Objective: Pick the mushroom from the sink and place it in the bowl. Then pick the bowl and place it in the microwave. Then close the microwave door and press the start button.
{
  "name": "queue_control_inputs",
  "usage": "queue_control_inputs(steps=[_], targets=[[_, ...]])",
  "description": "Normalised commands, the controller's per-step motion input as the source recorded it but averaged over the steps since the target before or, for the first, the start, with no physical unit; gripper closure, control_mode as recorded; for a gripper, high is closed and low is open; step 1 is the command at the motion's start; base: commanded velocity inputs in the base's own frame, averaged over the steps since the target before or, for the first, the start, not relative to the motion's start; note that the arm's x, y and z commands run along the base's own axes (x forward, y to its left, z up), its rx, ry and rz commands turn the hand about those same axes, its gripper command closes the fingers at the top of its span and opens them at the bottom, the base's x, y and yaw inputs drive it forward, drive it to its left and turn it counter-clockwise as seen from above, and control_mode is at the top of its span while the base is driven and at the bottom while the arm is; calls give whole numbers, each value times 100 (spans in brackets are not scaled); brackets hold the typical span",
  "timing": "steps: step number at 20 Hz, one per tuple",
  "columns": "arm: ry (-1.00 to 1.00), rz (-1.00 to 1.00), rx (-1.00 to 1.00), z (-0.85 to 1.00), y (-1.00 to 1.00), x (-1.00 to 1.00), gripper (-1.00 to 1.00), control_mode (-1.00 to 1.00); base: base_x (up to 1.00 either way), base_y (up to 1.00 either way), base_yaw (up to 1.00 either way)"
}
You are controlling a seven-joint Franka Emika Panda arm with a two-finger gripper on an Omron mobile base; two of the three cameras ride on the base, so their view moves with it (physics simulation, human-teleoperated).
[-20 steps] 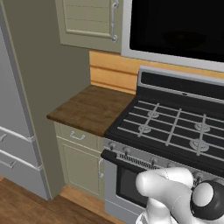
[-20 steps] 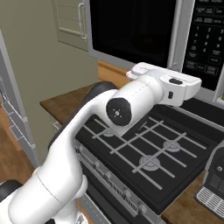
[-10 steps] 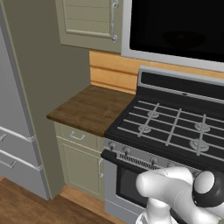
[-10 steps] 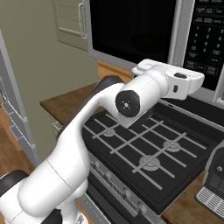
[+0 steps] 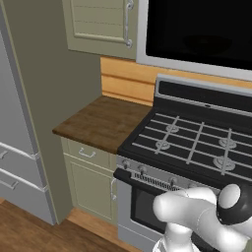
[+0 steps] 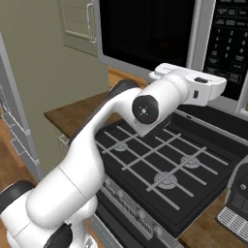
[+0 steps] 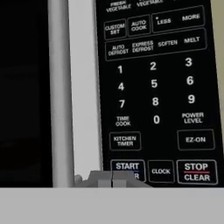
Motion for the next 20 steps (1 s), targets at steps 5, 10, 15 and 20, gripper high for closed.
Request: queue_control_inputs(steps=[5,10,15,20], targets=[[0,5,3,-7,-29,5,100,-100,0,0,0],[0,7,3,-11,-31,27,100,-100,0,0,0],[0,9,4,-5,-30,38,100,-100,0,0,0],[1,13,8,-33,-50,62,100,-100,0,0,0]])
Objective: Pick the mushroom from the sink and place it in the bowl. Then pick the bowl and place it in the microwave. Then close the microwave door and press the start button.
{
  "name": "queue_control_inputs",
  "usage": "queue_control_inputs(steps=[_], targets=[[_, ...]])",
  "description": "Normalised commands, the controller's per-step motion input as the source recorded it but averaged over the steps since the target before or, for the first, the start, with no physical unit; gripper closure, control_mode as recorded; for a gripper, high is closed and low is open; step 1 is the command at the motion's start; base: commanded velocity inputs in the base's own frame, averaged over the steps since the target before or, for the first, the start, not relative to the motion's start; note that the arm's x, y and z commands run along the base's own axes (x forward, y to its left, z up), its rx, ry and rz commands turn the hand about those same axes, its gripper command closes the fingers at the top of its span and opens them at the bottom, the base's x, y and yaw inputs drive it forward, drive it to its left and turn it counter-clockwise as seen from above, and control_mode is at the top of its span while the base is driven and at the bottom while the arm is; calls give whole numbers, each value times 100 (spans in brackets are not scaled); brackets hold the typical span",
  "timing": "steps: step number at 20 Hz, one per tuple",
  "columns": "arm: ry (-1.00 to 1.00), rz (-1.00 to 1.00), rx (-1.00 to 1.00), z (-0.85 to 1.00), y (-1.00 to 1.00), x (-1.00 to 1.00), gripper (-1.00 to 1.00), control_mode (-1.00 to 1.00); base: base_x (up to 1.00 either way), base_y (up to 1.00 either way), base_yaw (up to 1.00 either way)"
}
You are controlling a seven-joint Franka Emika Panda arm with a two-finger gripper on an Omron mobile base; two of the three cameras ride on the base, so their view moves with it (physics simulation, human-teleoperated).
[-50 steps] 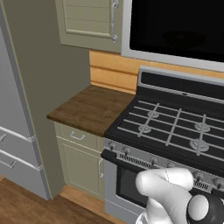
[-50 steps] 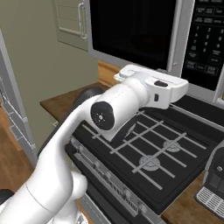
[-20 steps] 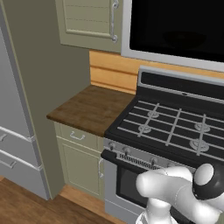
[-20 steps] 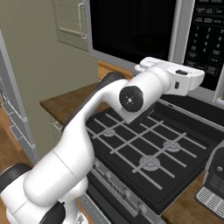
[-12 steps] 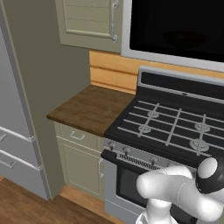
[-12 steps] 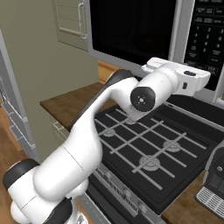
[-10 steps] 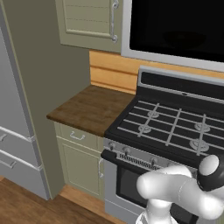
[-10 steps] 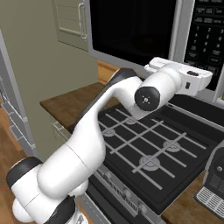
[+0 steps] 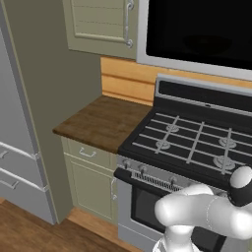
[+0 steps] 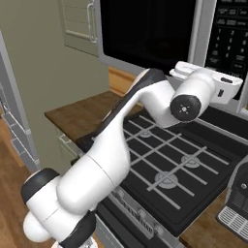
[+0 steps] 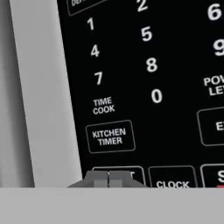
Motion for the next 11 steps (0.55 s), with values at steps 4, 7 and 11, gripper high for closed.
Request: queue_control_inputs(steps=[4,7,11], targets=[[0,12,5,-33,7,13,100,-100,0,0,0],[-1,4,0,0,88,-64,100,-100,0,0,0],[-11,0,-2,8,93,-77,100,-100,0,0,0]])
